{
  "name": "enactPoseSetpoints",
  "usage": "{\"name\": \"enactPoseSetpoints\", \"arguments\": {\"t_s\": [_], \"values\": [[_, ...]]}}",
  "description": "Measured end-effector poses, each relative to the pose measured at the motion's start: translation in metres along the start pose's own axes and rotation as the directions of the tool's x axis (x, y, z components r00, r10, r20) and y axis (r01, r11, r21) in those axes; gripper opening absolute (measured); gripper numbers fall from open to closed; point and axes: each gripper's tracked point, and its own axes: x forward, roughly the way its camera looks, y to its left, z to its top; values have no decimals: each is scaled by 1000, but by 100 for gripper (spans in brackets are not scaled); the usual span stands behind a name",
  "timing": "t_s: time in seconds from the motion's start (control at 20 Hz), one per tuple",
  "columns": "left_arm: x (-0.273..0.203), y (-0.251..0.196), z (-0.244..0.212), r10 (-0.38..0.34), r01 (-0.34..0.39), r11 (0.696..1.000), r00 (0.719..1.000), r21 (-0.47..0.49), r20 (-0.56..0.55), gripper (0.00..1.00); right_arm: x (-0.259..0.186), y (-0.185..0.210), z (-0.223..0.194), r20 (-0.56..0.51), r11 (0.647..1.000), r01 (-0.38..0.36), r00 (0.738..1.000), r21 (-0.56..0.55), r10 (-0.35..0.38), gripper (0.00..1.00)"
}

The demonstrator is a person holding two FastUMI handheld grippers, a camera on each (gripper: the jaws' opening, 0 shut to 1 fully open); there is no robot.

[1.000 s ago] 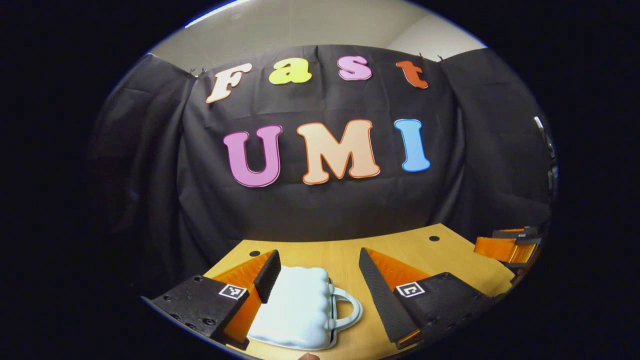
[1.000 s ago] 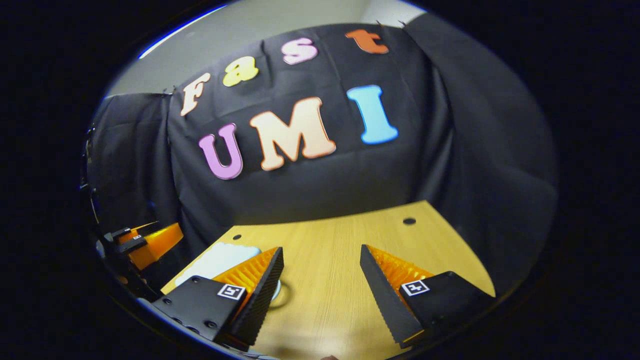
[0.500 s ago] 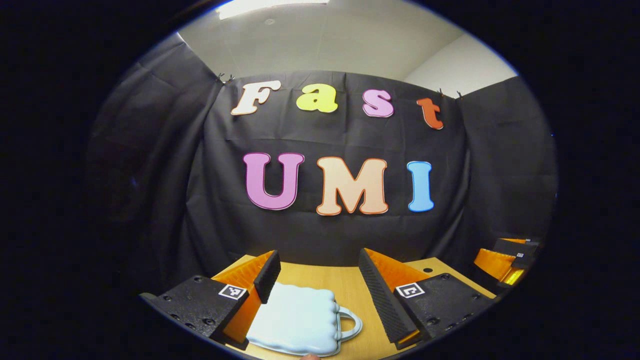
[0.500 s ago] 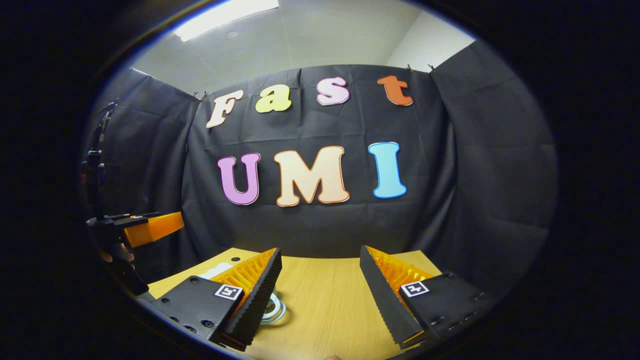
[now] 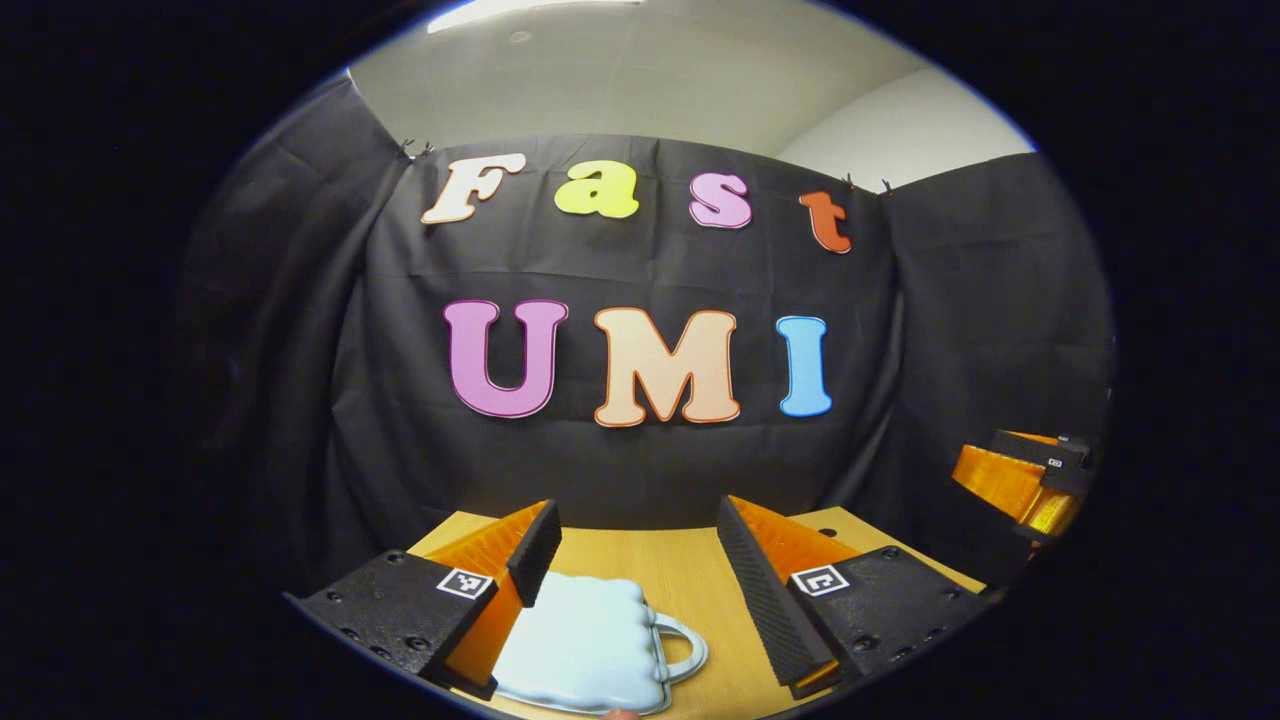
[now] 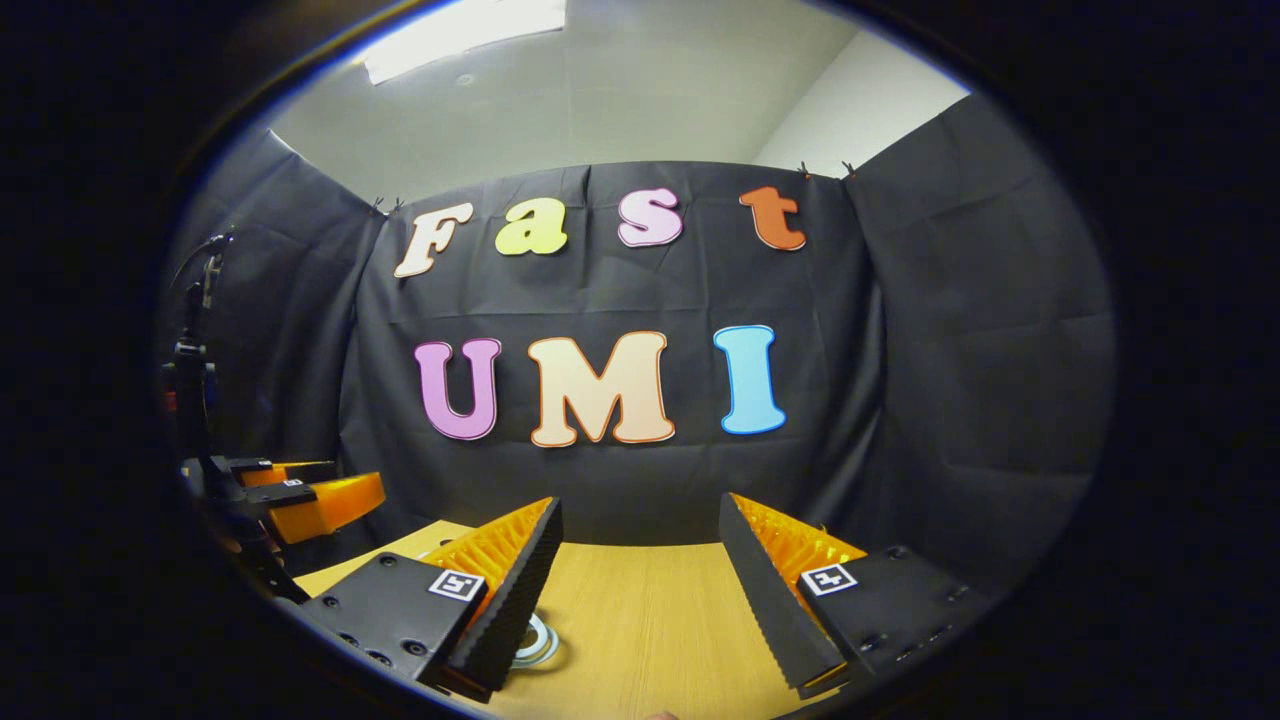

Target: First open the suitcase, pack the skin care products into it, and then close the suitcase.

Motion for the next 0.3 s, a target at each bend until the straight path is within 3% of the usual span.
{"name": "enactPoseSetpoints", "arguments": {"t_s": [0.3], "values": [[10, -11, 0, -37, 38, 999, 999, 29, -16, 92, 4, 1, 6, 14, 1000, 7, 1000, -11, -7, 99]]}}
